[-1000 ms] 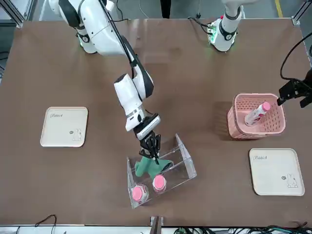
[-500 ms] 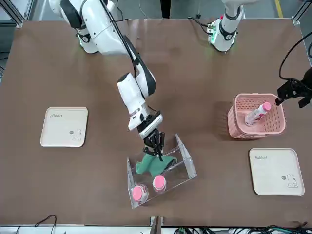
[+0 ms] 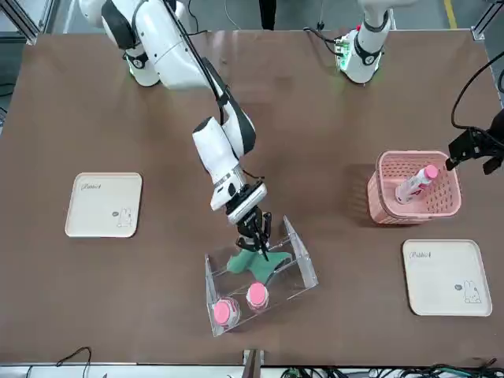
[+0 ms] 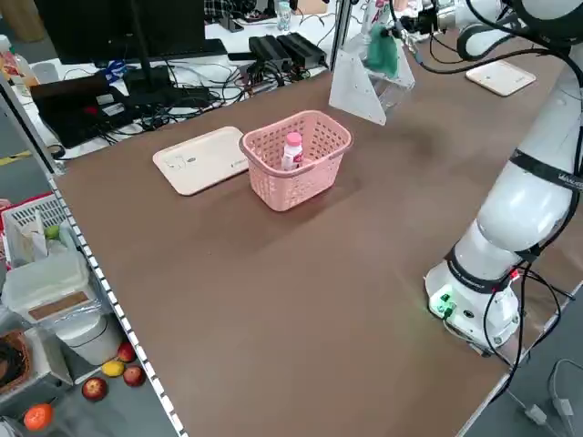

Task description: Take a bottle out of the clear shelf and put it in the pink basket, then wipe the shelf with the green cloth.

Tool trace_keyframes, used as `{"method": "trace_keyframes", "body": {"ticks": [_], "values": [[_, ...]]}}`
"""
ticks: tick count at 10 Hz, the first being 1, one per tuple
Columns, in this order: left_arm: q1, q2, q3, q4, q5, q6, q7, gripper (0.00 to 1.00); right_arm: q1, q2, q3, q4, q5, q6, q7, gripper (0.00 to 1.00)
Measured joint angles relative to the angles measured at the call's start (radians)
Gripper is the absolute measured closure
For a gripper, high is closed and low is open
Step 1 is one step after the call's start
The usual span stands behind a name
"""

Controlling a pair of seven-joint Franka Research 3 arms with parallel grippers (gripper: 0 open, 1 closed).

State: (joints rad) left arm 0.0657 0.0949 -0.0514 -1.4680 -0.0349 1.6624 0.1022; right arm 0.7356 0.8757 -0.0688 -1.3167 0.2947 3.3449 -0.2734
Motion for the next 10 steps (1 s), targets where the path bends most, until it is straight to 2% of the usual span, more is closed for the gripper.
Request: {"method": "trace_keyframes", "body": {"ticks": [2,10], "values": [[0.000,0.000,0.000,0.000,0.000,0.000,0.000,0.00,-0.010,0.000,-0.010,0.028,0.000,-0.020,0.000,0.97],[-0.001,0.002,-0.001,0.000,0.000,0.000,0.000,0.00,-0.026,0.040,-0.049,0.035,-0.002,-0.025,0.000,0.97]]}}
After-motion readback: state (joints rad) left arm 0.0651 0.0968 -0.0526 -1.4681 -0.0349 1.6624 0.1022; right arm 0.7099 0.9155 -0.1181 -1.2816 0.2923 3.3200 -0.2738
